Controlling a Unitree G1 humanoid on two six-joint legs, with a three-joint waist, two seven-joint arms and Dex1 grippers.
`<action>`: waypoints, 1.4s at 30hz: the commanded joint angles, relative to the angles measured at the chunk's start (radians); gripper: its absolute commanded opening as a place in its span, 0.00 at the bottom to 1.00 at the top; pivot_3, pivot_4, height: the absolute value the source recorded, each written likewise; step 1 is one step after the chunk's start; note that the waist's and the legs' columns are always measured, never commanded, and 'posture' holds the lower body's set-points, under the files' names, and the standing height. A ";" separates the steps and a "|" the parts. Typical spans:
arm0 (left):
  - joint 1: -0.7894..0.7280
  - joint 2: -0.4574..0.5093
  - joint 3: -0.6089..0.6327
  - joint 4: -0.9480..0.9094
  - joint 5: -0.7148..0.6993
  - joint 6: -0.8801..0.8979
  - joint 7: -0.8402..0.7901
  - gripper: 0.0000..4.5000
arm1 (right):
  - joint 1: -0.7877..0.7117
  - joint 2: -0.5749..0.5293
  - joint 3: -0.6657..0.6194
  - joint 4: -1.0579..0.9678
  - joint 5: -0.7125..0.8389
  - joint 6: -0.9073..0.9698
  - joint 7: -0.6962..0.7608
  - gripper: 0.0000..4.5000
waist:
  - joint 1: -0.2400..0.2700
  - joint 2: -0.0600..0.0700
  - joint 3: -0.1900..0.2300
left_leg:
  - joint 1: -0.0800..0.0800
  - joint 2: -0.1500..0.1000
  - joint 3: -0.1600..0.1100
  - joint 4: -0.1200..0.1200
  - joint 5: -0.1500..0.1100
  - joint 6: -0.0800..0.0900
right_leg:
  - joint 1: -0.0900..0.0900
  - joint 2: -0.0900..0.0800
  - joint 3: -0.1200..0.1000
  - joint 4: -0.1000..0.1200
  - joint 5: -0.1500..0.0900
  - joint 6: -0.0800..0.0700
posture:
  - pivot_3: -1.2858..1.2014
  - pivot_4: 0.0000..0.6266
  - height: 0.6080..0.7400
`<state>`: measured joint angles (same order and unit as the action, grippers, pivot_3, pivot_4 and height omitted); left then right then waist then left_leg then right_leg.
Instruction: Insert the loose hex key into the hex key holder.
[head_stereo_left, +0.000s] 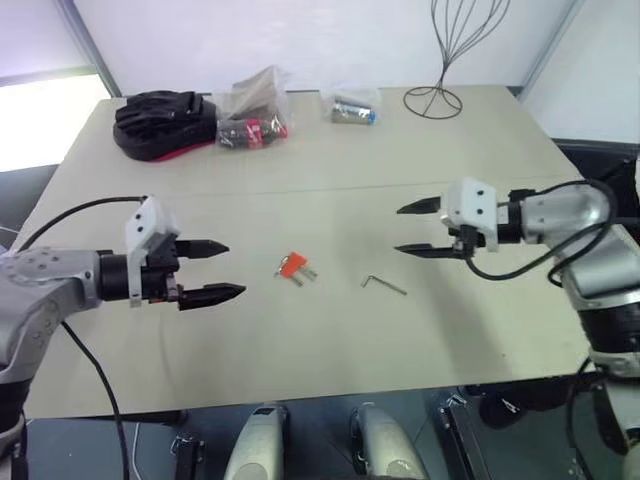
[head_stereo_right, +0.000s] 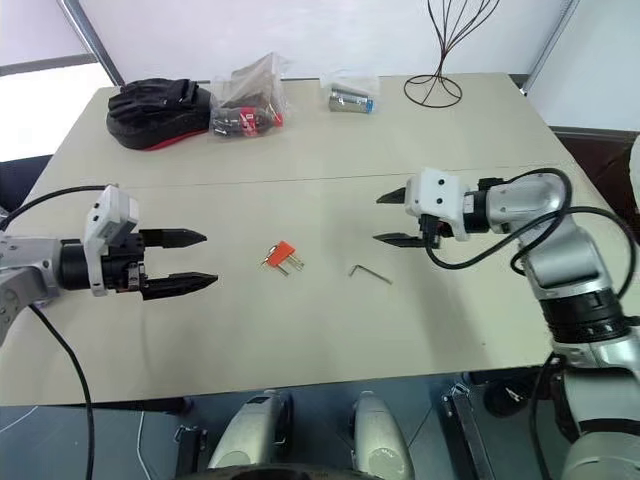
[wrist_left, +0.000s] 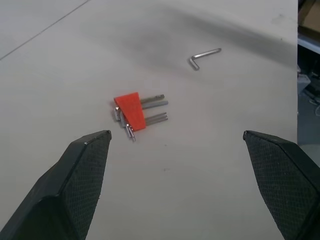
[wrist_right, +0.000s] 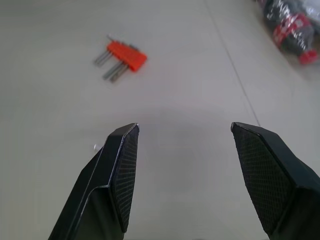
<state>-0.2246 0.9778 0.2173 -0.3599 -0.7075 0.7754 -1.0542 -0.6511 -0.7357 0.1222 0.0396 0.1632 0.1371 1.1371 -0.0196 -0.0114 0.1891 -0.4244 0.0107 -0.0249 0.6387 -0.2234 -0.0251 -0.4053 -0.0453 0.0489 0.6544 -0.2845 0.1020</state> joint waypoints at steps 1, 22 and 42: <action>0.010 -0.001 0.031 -0.033 -0.002 -0.013 0.020 0.99 | -0.035 0.083 0.029 0.052 -0.047 -0.059 -0.083 0.68 | 0.001 0.000 0.000 | 0.000 0.000 0.000 0.000 0.000 0.000 | 0.000 0.000 0.000 0.001 0.000 0.000 | 0.52 0.24 1.00; 0.098 0.015 0.096 -0.139 -0.037 0.023 0.090 0.99 | -0.085 0.373 0.206 0.491 -0.307 -0.397 -0.300 0.68 | -0.001 0.000 0.000 | 0.001 -0.001 -0.001 0.000 0.001 -0.001 | -0.001 0.000 0.000 0.005 0.000 0.000 | 0.52 0.24 1.00; 0.097 0.014 0.085 -0.139 -0.033 0.016 0.108 0.99 | 0.007 0.465 0.245 0.337 -0.298 -0.268 -0.260 0.68 | -0.001 0.000 0.000 | 0.003 0.000 -0.001 0.000 0.001 -0.001 | -0.001 0.001 0.000 0.008 0.000 0.000 | 0.52 0.24 1.00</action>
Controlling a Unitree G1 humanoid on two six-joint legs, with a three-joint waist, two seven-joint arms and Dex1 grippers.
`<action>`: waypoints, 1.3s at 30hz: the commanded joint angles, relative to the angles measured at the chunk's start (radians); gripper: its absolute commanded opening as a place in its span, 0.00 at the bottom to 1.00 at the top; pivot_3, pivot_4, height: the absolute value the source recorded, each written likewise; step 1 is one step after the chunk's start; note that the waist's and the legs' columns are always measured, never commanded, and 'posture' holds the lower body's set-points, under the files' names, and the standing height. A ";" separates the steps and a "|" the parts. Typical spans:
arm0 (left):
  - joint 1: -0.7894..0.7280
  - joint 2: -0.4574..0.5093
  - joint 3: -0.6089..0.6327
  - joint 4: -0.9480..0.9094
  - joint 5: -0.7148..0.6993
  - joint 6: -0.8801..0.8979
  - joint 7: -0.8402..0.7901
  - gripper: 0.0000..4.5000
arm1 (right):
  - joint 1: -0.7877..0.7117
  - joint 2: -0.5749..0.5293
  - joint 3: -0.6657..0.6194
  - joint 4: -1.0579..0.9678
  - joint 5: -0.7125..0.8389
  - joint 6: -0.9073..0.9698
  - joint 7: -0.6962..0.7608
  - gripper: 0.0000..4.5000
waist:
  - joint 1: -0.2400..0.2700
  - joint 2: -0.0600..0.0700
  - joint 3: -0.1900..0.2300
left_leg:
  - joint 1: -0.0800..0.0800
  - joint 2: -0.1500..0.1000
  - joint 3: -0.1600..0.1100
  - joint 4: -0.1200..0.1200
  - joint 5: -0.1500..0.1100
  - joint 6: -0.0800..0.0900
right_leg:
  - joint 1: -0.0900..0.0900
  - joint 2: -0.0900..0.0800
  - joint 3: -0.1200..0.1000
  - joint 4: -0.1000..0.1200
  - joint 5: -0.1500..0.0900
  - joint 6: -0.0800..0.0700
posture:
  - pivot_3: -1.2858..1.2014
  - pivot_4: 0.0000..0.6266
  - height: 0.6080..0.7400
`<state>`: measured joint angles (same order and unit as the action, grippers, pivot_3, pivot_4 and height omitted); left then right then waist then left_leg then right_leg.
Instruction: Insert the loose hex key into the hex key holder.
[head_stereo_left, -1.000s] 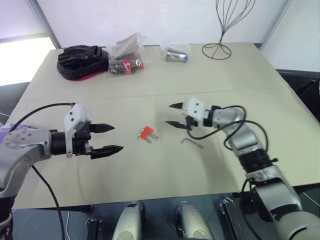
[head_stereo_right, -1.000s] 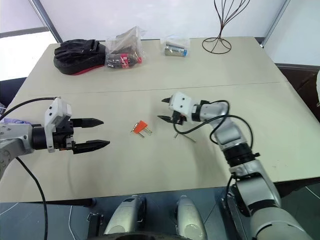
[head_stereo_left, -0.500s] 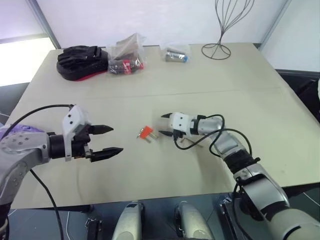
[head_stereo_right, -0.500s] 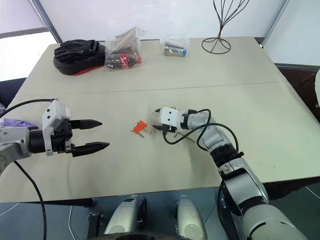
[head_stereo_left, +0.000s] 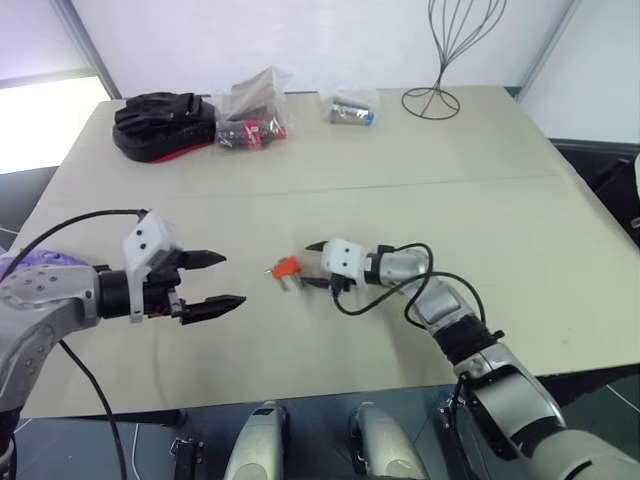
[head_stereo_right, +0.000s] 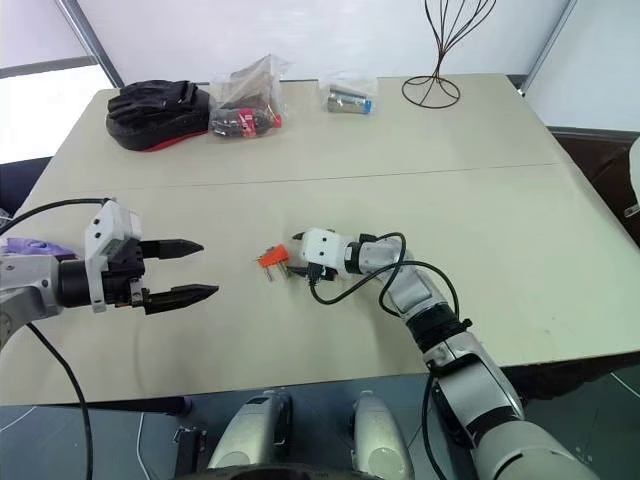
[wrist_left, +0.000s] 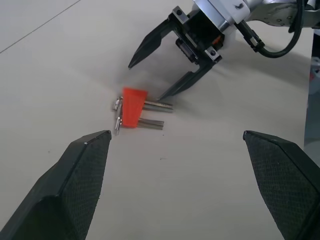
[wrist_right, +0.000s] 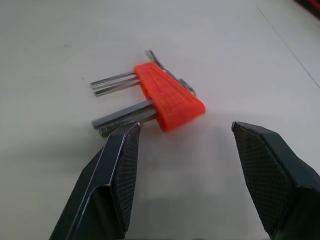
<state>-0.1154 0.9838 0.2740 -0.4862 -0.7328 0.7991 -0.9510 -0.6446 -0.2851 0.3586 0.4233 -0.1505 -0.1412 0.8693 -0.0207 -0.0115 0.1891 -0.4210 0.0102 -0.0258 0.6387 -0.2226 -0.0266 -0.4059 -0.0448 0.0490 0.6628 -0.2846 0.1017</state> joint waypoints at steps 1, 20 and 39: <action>-0.010 0.008 0.030 -0.014 -0.008 -0.008 0.005 0.99 | 0.001 0.019 0.010 -0.052 0.016 0.017 0.009 0.68 | 0.000 0.000 0.000 | 0.000 0.000 0.000 0.000 0.000 0.000 | 0.000 0.000 0.000 0.000 0.000 0.000 | 0.52 0.24 1.00; 0.010 -0.002 0.035 -0.046 -0.018 -0.008 0.039 0.99 | -0.039 0.089 0.021 0.069 0.037 0.078 0.044 0.68 | -0.001 0.000 0.000 | 0.001 0.000 0.000 0.000 0.000 0.000 | 0.001 0.000 0.000 0.000 0.000 0.000 | 0.52 0.24 1.00; 0.072 -0.024 0.060 -0.052 0.004 -0.054 0.065 1.00 | -0.093 0.098 0.032 0.268 0.025 0.012 0.075 0.23 | -0.021 -0.001 -0.001 | 0.015 0.000 0.000 -0.006 0.001 -0.001 | 0.011 0.000 0.001 0.000 -0.001 -0.002 | 0.52 0.24 1.00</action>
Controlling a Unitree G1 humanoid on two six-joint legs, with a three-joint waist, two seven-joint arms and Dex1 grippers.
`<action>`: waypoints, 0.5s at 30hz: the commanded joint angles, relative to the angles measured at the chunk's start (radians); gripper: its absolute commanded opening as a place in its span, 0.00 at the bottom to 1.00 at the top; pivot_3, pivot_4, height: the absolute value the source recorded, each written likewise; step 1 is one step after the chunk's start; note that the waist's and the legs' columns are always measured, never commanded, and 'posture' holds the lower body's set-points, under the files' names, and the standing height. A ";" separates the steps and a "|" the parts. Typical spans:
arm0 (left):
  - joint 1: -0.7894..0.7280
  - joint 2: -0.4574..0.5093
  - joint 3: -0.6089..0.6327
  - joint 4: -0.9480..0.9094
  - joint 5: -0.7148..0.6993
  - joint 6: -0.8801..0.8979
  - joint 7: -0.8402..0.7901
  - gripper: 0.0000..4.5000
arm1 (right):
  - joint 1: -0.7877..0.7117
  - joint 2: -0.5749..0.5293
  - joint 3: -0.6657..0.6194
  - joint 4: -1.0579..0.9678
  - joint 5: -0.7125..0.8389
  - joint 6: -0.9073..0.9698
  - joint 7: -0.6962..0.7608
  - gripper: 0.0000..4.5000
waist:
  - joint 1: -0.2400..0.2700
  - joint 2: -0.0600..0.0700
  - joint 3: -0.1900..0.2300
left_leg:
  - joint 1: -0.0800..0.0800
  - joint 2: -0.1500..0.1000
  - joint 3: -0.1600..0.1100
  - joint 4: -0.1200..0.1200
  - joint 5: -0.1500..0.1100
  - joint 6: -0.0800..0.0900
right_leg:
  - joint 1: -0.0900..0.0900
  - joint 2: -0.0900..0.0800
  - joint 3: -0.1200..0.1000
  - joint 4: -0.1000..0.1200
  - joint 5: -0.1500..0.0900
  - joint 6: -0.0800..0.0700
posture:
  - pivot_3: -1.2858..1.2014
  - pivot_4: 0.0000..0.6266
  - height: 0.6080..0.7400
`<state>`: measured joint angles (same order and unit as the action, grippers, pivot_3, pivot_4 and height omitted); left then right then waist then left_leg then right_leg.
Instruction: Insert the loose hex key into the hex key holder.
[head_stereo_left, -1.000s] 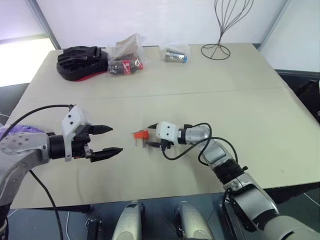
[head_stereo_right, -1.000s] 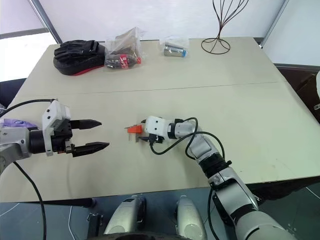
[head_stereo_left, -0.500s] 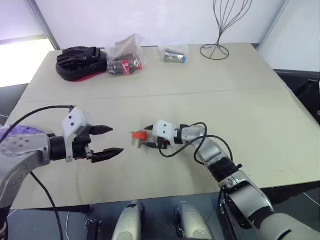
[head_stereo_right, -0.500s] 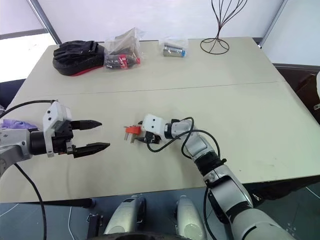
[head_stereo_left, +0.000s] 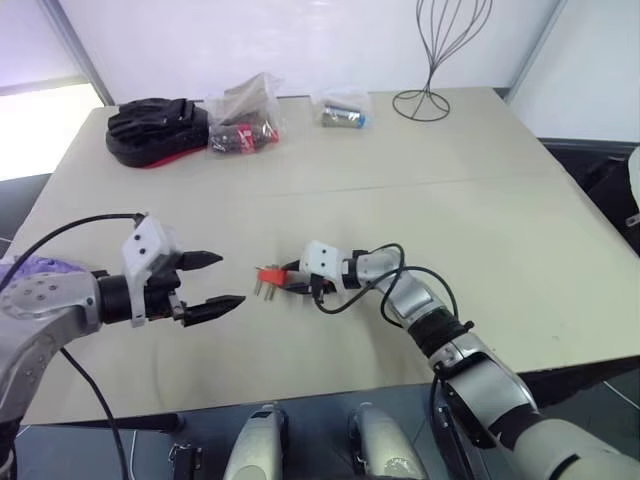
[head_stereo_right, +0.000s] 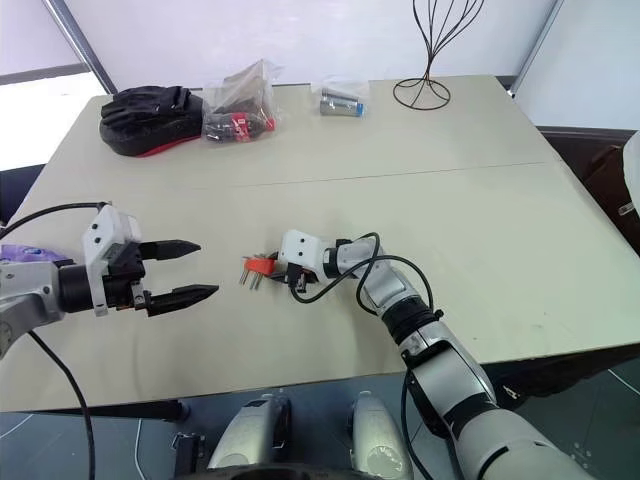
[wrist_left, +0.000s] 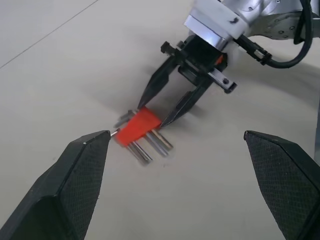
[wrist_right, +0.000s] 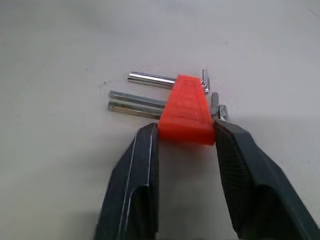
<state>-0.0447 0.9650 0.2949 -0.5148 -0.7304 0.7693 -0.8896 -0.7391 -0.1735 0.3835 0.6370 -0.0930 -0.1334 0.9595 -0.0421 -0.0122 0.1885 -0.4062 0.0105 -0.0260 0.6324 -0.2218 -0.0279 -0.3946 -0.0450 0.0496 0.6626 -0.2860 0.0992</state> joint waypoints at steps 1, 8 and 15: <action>0.004 -0.007 0.039 -0.023 0.002 -0.027 0.004 1.00 | 0.001 -0.014 0.007 0.057 -0.035 -0.001 -0.019 0.23 | 0.000 -0.001 0.000 | 0.000 0.000 0.000 0.000 0.000 0.000 | 0.000 0.000 0.000 0.000 0.000 0.000 | 0.52 0.24 1.00; -0.015 -0.019 0.009 0.004 0.011 -0.047 0.000 1.00 | 0.004 -0.058 -0.020 -0.008 -0.100 -0.151 -0.185 0.23 | 0.002 0.000 0.000 | 0.000 0.000 0.000 0.000 0.000 0.000 | 0.000 -0.001 0.000 0.000 0.000 0.000 | 0.52 0.24 1.00; -0.223 -0.151 -0.067 0.177 -0.024 -0.056 0.006 1.00 | 0.047 -0.282 -0.038 -0.287 -0.388 -0.345 -0.506 0.23 | 0.024 -0.001 0.001 | -0.003 -0.003 0.001 0.000 0.001 -0.002 | -0.003 -0.002 0.000 -0.001 -0.001 -0.002 | 0.52 0.24 1.00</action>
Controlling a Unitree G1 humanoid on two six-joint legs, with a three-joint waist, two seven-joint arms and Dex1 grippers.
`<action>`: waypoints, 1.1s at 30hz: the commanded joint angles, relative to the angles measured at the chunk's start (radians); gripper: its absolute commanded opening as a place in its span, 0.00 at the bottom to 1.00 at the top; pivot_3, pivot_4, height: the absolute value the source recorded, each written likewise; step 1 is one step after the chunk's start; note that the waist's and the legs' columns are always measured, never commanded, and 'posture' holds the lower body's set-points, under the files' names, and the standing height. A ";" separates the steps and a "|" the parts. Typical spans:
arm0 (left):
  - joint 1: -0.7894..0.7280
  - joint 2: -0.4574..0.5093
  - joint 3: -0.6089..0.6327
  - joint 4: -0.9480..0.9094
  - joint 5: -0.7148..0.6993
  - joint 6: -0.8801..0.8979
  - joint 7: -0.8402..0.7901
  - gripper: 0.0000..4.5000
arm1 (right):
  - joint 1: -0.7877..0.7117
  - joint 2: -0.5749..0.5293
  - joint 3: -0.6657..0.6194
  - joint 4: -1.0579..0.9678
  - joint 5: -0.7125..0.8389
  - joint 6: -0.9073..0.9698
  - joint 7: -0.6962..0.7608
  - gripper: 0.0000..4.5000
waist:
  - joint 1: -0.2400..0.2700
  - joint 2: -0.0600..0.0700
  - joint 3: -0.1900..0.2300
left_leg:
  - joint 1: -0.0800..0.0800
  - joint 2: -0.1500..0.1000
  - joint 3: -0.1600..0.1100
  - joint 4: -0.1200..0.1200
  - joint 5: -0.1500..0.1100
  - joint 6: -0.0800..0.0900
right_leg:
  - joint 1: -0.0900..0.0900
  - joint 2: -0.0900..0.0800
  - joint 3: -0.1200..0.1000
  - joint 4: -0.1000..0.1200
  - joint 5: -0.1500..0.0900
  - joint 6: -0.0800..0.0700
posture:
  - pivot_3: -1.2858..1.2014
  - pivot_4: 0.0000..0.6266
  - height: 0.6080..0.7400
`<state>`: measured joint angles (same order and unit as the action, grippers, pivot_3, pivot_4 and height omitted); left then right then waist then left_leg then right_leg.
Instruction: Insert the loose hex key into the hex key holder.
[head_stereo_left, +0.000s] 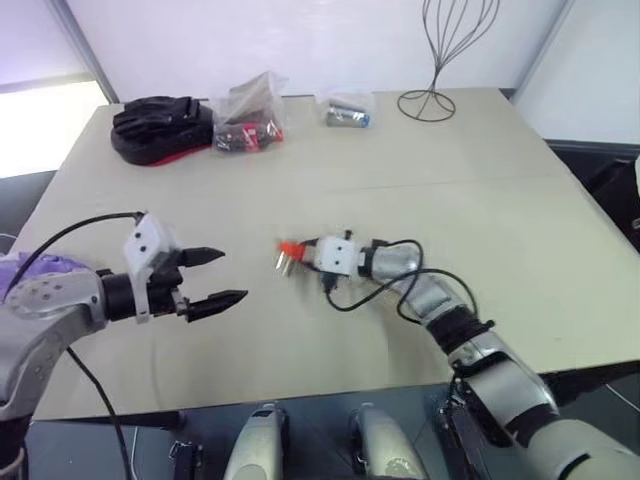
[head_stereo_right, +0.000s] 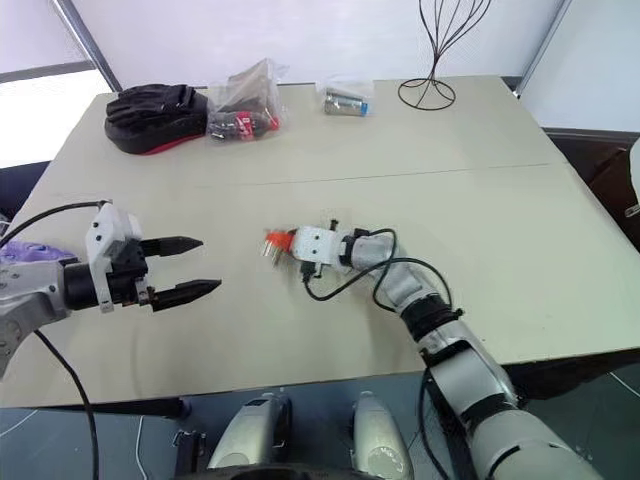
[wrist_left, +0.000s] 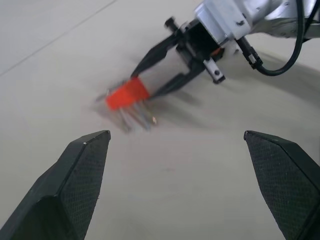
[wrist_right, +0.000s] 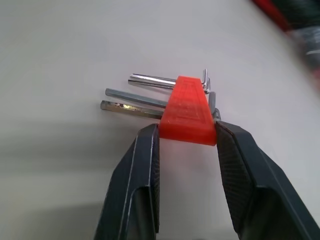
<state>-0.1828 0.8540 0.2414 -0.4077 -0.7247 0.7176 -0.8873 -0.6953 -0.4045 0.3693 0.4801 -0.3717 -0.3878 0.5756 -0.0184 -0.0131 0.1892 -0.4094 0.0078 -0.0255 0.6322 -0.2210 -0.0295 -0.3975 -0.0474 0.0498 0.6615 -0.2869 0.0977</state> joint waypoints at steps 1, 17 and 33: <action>-0.117 -0.049 -0.022 0.098 -0.028 -0.003 -0.007 1.00 | 0.005 -0.074 -0.023 -0.154 -0.139 -0.104 -0.150 0.23 | 0.000 -0.001 0.000 | 0.000 0.000 0.000 0.000 0.000 0.000 | 0.000 0.000 0.000 0.000 0.000 0.001 | 0.52 0.24 1.00; -0.497 -0.162 -0.221 0.349 0.036 -0.018 -0.189 1.00 | -0.088 -0.267 -0.057 -0.343 -0.338 -0.482 -0.408 0.23 | -0.002 -0.004 0.002 | -0.001 -0.001 0.002 -0.001 0.000 0.000 | -0.002 0.003 0.002 0.000 0.001 0.002 | 0.52 0.24 1.00; -0.503 -0.177 -0.185 0.309 0.005 0.019 -0.201 1.00 | -0.104 -0.268 -0.052 -0.316 -0.331 -0.563 -0.387 0.23 | -0.002 -0.004 0.003 | -0.001 0.001 0.002 -0.001 0.000 0.000 | -0.001 0.003 0.002 0.000 0.001 0.002 | 0.52 0.24 1.00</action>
<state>-0.6786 0.6674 0.0220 -0.0638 -0.7022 0.7381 -1.0816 -0.7699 -0.6746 0.3365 0.1756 -0.7226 -0.9456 0.1897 -0.0206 -0.0172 0.1918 -0.4101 0.0087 -0.0238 0.6314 -0.2207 -0.0293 -0.3990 -0.0444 0.0514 0.6617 -0.2860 0.0997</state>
